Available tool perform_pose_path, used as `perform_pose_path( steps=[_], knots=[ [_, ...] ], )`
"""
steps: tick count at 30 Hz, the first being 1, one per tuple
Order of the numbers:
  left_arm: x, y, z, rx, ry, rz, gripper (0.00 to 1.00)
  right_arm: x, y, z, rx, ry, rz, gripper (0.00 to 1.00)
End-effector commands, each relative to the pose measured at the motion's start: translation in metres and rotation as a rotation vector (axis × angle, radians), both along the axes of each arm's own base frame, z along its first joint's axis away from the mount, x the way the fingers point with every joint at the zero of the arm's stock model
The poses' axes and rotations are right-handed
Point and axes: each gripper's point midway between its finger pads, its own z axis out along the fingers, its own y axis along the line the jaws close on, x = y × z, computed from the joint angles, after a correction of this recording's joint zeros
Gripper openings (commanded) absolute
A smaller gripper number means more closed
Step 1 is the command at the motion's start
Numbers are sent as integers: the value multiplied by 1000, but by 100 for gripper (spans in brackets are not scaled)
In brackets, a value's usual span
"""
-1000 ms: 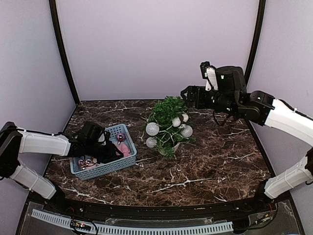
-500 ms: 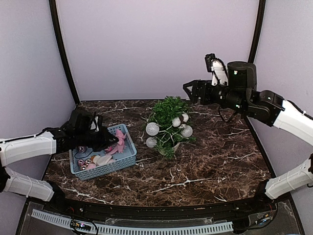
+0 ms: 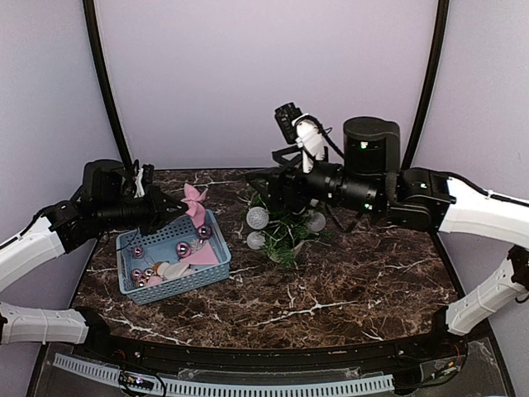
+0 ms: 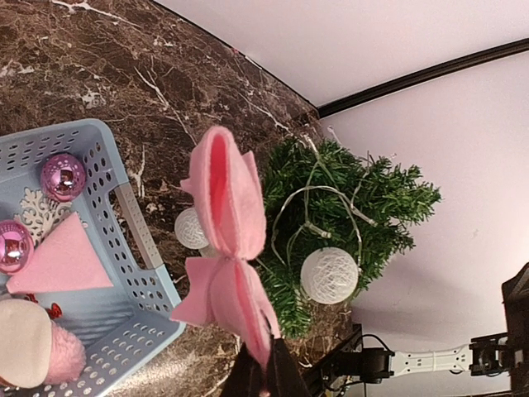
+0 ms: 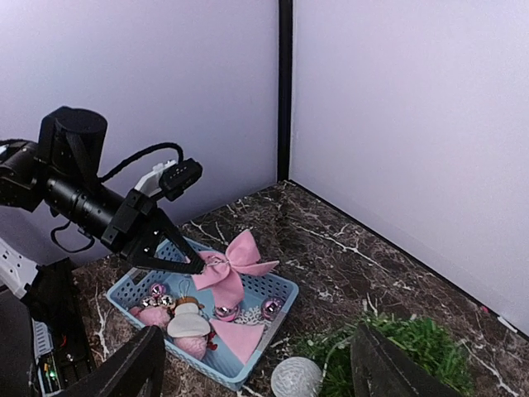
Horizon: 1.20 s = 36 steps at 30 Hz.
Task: Decorate the small christmas tree
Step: Pick up the bow from the bin, then pass from the left arm to the right
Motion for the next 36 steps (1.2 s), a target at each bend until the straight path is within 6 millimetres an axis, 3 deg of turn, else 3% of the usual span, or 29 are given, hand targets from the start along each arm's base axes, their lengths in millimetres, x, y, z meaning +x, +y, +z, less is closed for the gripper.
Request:
perform_pose_path(
  steps=[1,8,14,26,36],
  knots=[
    [-14,2,21,-50,12,-15,0,-9,45,-1,-10,-83,28,75],
    [-25,-6,16,-86,62,-74,0,-18,102,-38,-111,-178,90,69],
    [-34,-8,12,-73,92,-108,0,-19,132,-75,-229,-237,131,65],
    [-39,-12,11,-86,107,-139,0,-22,164,-119,-403,-342,180,57],
    [-40,-15,12,-100,111,-152,0,-3,175,-146,-506,-398,110,43]
  ],
)
